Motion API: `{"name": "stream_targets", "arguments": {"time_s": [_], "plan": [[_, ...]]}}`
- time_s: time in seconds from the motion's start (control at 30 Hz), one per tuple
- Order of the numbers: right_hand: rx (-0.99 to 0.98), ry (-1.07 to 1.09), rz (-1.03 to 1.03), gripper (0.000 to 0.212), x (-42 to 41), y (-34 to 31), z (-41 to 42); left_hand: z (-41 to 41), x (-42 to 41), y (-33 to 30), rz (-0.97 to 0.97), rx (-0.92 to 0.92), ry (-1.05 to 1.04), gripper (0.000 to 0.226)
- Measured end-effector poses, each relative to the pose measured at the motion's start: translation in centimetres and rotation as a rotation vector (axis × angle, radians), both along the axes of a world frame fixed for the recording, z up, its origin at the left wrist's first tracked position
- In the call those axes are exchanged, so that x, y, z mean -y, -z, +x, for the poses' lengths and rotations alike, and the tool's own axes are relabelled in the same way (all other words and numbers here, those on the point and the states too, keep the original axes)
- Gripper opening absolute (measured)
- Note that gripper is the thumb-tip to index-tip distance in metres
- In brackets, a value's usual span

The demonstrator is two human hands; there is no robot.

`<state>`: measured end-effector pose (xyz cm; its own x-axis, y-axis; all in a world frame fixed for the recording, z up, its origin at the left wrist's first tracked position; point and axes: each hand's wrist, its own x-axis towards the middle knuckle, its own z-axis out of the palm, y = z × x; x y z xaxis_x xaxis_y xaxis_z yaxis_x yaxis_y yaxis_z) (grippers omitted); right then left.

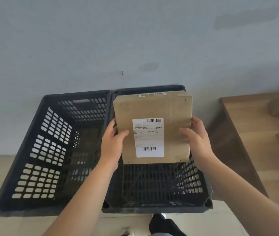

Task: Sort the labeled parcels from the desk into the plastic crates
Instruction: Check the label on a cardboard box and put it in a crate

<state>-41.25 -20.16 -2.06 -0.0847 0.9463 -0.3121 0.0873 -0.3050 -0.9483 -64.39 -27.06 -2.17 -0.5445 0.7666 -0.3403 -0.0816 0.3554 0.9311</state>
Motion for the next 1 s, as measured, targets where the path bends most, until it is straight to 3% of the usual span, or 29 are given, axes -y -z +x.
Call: {"name": "stream_targets", "arguments": {"time_s": [0.1,0.17,0.53,0.67,0.83,1.0], "plan": [[0.171,-0.068,-0.176,0.078,-0.3,2.6,-0.5,0.7,-0.2,3.3,-0.195,-0.031,0.08,0.052],[0.209,-0.074,-0.283,0.088,-0.5,4.4,-1.1,1.0,-0.6,5.5,-0.313,-0.037,0.095,0.054],[0.335,0.025,-0.406,0.064,-5.4,13.2,-5.8,0.3,-6.6,12.7,-0.527,0.166,0.083,0.076],[0.448,0.018,-0.371,0.063,-9.2,16.1,-7.4,-1.1,-10.8,14.7,-0.559,0.172,0.056,0.06],[0.435,0.04,-0.359,0.06,-13.1,19.2,-9.1,-2.5,-14.1,17.3,-0.521,0.199,0.06,0.05],[0.458,0.01,-0.371,0.064,-13.8,21.0,-9.4,-2.3,-15.2,18.4,-0.531,0.147,0.113,0.079]]}}
